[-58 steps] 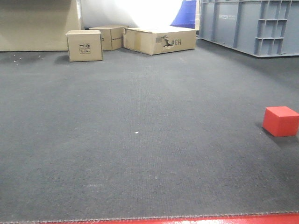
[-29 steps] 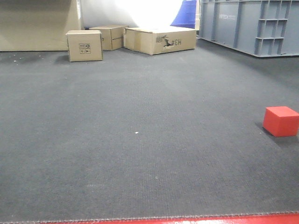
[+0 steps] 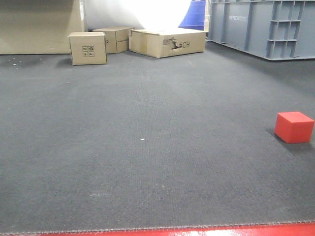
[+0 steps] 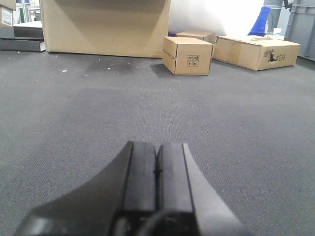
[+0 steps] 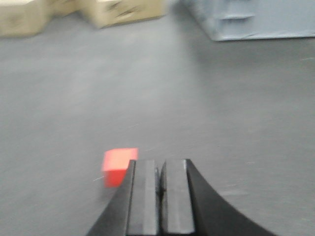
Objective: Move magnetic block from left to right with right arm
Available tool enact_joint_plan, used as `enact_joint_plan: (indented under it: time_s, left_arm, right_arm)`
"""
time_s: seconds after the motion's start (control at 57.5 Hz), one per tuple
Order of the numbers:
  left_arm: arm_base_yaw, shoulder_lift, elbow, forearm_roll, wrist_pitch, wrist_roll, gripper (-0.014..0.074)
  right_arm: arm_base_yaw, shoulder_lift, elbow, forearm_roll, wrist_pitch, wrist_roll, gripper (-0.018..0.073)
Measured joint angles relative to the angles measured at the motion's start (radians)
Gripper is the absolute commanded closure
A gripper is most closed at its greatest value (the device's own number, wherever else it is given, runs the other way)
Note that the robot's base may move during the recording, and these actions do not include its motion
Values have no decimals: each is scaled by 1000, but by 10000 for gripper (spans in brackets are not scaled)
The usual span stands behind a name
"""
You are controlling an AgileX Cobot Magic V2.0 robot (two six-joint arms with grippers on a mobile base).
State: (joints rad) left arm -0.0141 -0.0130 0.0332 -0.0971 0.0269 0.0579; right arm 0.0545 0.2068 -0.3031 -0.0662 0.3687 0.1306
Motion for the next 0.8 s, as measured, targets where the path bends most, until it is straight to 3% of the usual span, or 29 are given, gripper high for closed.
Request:
enact_joint_plan:
  time_s: [0.157,0.348,0.8]
  left_arm:
    - [0,0,0,0,0,0,722]
    - [0,0,0,0,0,0,722]
    - [0,0,0,0,0,0,722]
  right_arm:
    - [-88,-115,157,25,-126,-2,503]
    - [-96,-213,321,31,-242,-5,503]
    - [-97,-217,332,35,-247,-5,503]
